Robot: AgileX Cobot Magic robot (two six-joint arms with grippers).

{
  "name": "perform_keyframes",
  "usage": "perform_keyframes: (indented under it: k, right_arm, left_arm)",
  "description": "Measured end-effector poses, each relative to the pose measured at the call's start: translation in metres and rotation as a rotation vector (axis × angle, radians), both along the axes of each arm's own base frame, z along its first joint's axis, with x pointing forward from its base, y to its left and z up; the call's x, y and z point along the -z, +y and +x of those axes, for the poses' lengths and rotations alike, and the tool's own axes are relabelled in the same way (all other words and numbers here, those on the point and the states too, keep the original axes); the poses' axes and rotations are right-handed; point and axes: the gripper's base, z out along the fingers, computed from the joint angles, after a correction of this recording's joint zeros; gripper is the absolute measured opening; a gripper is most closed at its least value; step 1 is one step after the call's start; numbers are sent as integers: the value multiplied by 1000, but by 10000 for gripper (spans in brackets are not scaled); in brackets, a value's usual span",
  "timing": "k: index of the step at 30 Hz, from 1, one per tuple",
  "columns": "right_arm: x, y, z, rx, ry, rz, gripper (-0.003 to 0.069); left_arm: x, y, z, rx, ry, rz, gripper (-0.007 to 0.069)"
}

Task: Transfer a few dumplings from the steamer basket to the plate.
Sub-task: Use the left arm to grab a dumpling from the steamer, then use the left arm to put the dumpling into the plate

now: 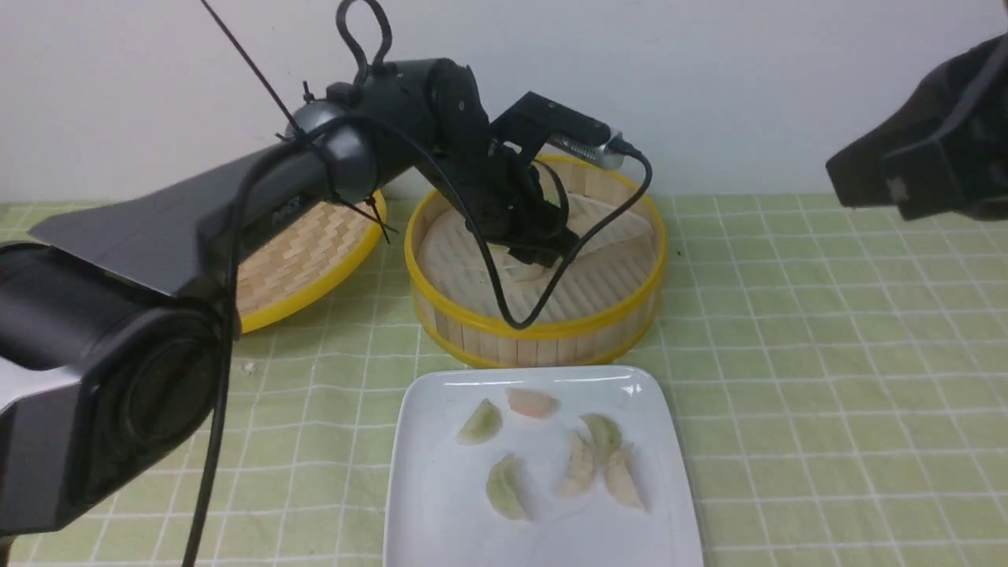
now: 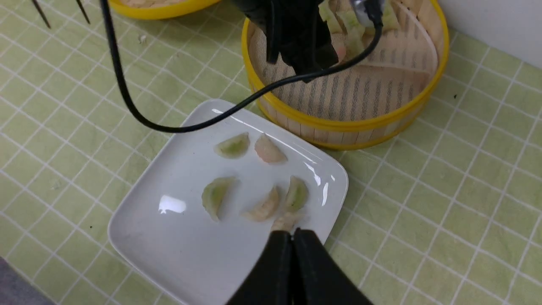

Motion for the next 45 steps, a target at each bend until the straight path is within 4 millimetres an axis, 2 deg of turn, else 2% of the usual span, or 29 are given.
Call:
perform_keyframes:
  k: [3, 12, 17, 22, 26, 30, 32, 34, 35, 38, 42, 43, 45]
  right_arm:
    - [0, -1, 0, 5, -5, -9, -15]
    - [0, -2, 0, 7, -8, -14, -15]
    - [0, -2, 0, 7, -8, -14, -15]
    - [0, -2, 0, 7, -8, -14, -15]
    - [0, -2, 0, 7, -8, -14, -15]
    - [0, -2, 0, 7, -8, -14, -15]
    - [0, -2, 0, 7, -8, -15, -15]
    - [0, -2, 0, 7, -8, -15, -15]
    - [0, -2, 0, 7, -8, -15, -15]
    - [0, -2, 0, 4, -9, -18, -15]
    - [0, -2, 0, 1, -11, -20, -15]
    - [0, -2, 0, 1, -11, -20, -15]
    - [0, -2, 0, 0, -12, -22, -15]
  left_arm:
    - [17, -1, 7, -10, -25, 13, 340]
    - [50, -2, 18, -20, -53, 43, 341]
    - [54, -4, 21, -28, -74, 31, 322]
    - [52, -4, 21, -24, -63, 32, 205]
    - [45, -4, 19, -2, -24, 54, 206]
    - [21, -1, 15, 18, 16, 99, 206]
    - [-2, 1, 12, 13, 12, 105, 206]
    - [-39, 5, 6, 8, -1, 111, 206]
    - [-48, 7, 4, 9, -4, 115, 206]
    - [-92, 15, -11, 18, -11, 130, 206]
    - [-136, 24, -28, 3, -68, 108, 206]
    - [-136, 24, -28, 1, -67, 107, 206]
    - [-162, 30, -41, -42, -86, 68, 206]
